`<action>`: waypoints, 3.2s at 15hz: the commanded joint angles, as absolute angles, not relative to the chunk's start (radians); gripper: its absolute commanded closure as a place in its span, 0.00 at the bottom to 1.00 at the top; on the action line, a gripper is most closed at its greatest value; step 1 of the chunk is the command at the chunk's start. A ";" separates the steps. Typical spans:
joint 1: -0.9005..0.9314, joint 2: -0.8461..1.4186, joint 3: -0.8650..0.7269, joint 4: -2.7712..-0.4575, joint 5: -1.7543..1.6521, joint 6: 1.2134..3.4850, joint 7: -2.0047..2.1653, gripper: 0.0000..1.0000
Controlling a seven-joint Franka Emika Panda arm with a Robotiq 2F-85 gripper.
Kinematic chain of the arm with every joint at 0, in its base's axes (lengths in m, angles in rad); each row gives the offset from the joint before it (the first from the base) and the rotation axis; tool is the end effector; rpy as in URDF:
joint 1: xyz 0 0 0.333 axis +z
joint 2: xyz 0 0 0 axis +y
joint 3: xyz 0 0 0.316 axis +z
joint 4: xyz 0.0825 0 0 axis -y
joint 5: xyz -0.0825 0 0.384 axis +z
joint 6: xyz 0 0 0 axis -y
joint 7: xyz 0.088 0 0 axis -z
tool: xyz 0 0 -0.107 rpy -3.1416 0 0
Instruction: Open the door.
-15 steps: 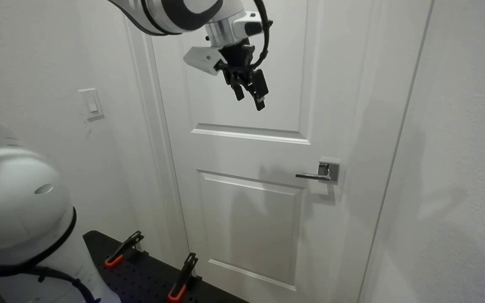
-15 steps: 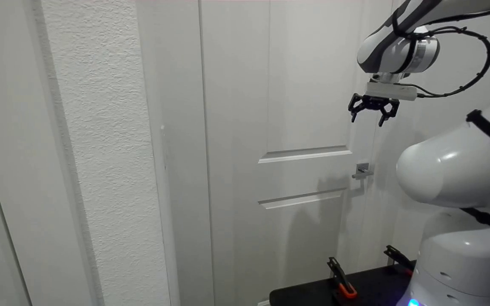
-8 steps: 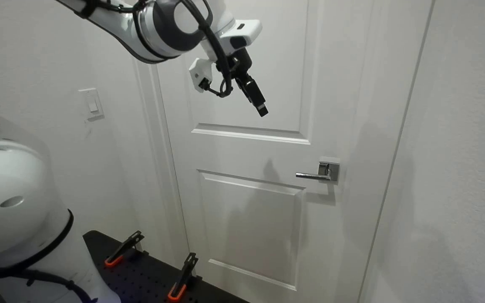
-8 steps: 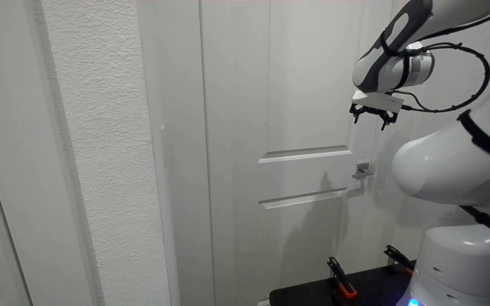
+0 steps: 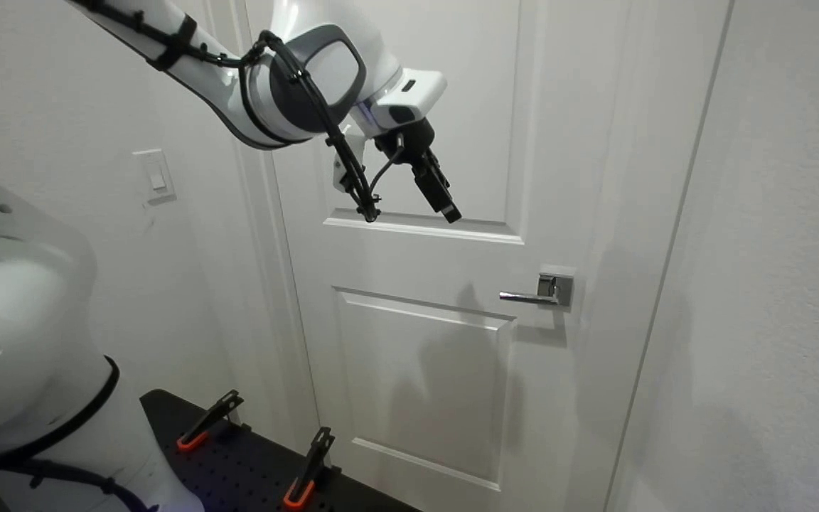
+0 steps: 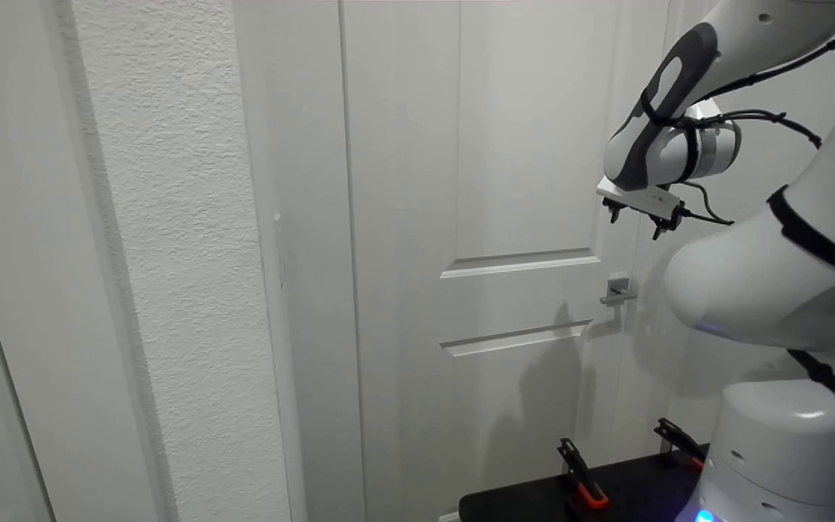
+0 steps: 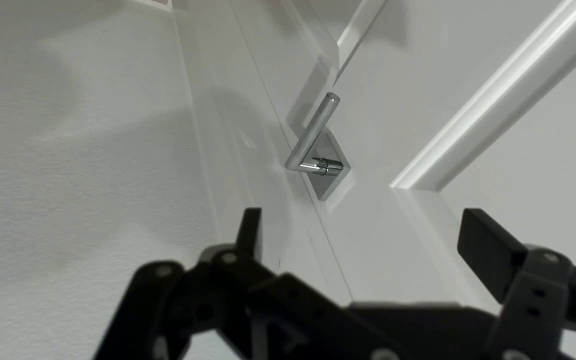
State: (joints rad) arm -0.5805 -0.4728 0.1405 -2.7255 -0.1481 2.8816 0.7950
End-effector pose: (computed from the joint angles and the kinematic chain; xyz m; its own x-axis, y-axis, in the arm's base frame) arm 0.3783 -0.1684 0.4363 0.3134 -0.7925 0.5231 -0.8148 -0.5074 -0.2805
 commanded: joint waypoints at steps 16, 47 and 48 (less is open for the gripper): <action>-1.137 -0.089 0.563 -2.569 -0.436 3.170 1.008 0.00; -0.571 0.509 -0.019 -1.980 -1.377 3.174 1.955 0.00; -0.541 0.530 -0.045 -1.955 -1.411 3.173 2.003 0.00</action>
